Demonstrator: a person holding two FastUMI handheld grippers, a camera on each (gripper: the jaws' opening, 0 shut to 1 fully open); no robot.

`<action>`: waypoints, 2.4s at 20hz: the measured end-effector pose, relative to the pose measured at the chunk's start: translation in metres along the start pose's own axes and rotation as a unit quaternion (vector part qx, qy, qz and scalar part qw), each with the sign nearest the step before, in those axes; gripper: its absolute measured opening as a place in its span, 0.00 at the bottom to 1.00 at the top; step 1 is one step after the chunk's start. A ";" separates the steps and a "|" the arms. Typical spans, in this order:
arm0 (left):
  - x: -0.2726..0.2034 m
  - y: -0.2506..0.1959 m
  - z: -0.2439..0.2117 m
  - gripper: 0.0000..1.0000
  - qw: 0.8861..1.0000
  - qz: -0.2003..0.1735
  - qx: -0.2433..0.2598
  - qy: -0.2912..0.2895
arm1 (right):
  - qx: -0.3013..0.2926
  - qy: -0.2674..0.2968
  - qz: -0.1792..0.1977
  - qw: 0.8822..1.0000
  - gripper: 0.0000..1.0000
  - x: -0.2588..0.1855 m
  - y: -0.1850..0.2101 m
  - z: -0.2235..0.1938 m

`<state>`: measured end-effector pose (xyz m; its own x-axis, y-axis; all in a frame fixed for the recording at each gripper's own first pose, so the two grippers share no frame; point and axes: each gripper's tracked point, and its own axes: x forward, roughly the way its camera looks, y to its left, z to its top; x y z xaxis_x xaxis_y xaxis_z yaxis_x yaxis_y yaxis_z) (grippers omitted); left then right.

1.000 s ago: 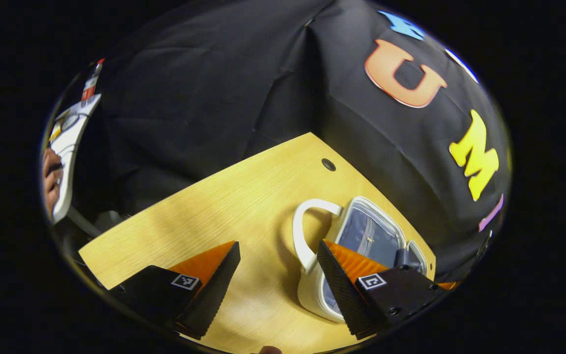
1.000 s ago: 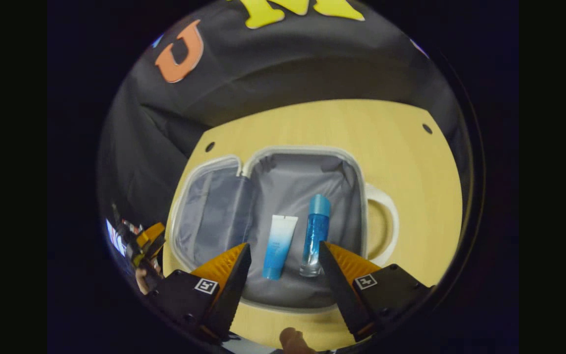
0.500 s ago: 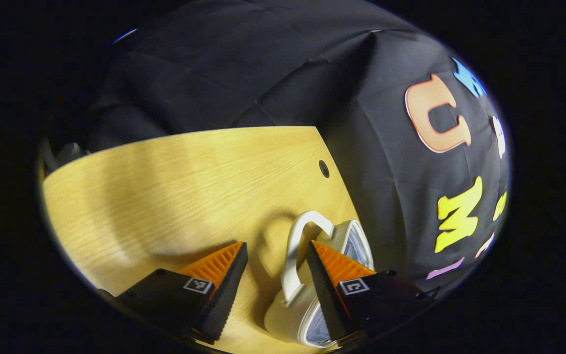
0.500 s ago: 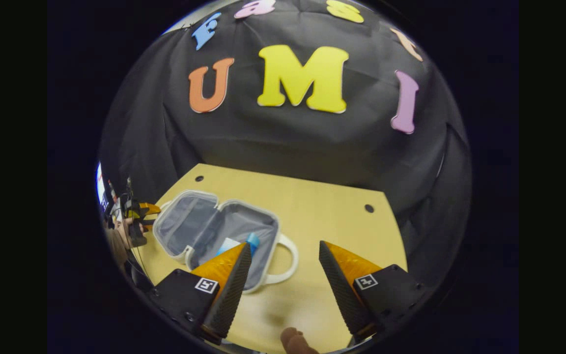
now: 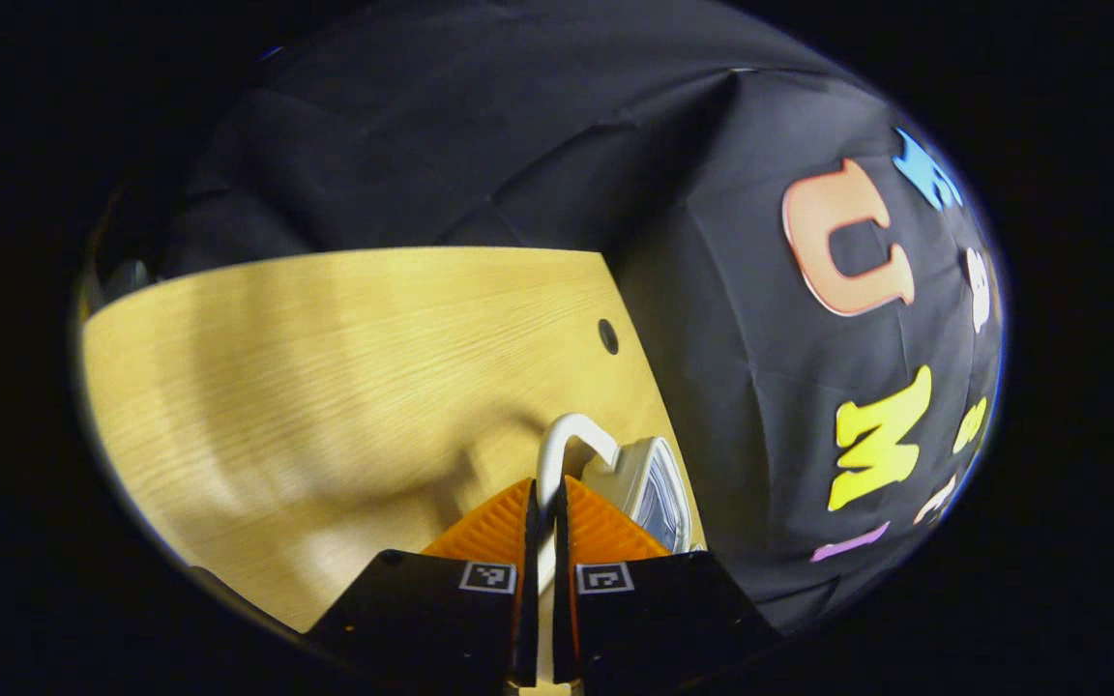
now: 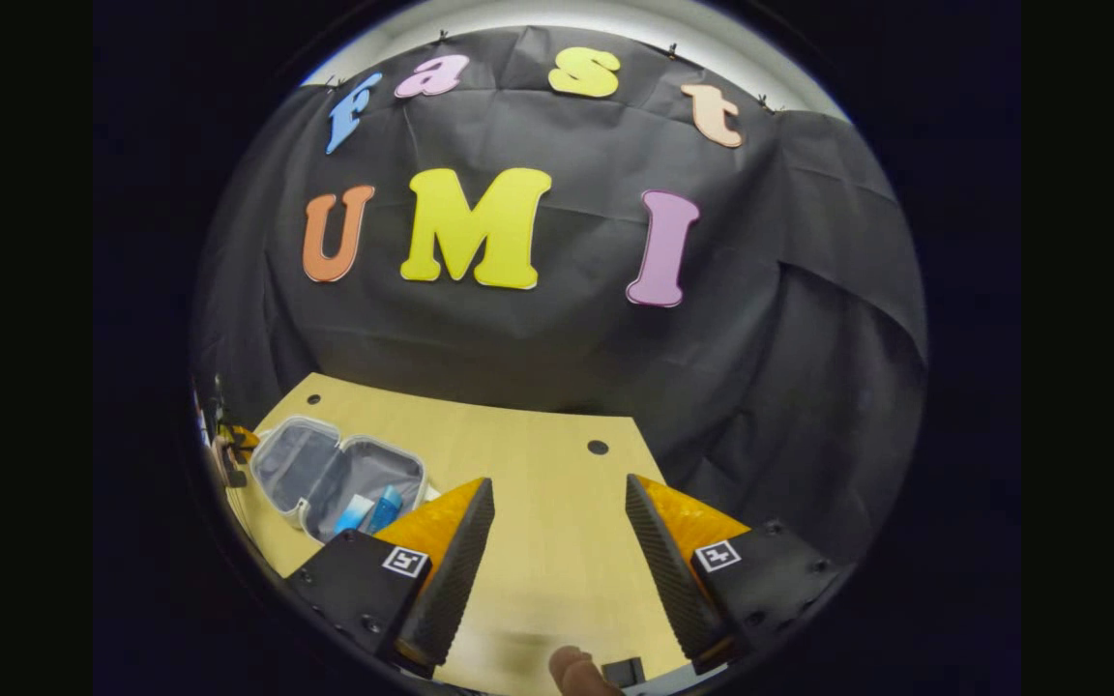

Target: First open the suitcase, pack the skin care products into it, and then close the suitcase.

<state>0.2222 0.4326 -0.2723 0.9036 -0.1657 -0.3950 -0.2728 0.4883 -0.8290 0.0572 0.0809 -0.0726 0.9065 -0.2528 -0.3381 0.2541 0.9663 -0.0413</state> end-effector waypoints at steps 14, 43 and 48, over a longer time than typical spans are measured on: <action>-0.086 -0.217 -0.038 0.03 0.957 -0.085 0.262 -0.088 | -0.037 -0.061 0.080 0.994 0.80 0.002 -0.032 0.008; 0.026 -0.267 -0.427 0.04 0.814 -0.030 0.562 0.143 | -0.004 -0.028 0.101 0.995 0.80 0.032 -0.105 -0.033; 0.018 -0.269 -0.444 0.30 0.827 -0.044 0.535 0.166 | 0.014 -0.030 0.081 0.996 0.80 0.035 -0.089 -0.019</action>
<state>0.1649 -0.0820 -0.2323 0.7161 -0.3792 -0.5861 0.3977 0.9116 -0.1039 0.0602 -0.0131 -0.0985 0.9548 -0.0968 -0.2810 0.1110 0.9932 0.0350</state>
